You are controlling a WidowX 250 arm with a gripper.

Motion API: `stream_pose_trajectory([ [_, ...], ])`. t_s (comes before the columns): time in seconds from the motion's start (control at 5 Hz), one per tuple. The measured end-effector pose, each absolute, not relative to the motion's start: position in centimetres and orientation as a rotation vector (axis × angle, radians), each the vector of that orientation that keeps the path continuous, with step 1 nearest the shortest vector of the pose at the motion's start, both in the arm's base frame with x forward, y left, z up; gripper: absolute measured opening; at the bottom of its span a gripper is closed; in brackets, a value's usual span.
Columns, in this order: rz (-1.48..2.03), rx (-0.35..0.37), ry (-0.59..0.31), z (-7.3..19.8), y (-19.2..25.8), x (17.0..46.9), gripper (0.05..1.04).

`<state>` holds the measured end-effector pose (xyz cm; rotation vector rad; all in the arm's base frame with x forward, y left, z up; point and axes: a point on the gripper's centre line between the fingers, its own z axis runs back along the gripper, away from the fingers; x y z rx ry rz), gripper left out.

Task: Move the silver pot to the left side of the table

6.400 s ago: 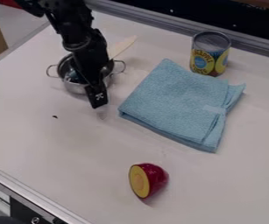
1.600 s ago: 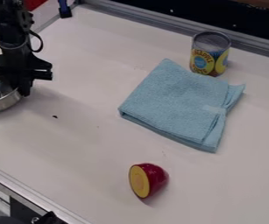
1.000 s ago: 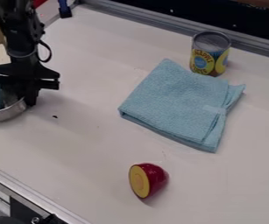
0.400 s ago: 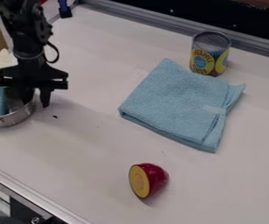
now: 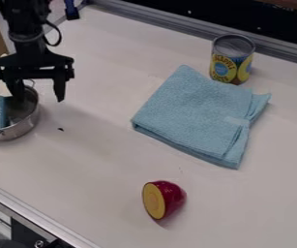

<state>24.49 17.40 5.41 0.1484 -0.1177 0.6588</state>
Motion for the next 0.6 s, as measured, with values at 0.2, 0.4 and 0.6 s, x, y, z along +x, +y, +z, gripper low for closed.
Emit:
stream_pose_trajectory([
  [0.2,0.592,0.111,-0.146,7.3,16.1,24.5,0.999],
  [0.4,0.433,0.103,-0.179,6.9,13.4,25.8,0.999],
  [0.6,0.307,0.067,-0.200,7.1,10.6,27.7,0.999],
])
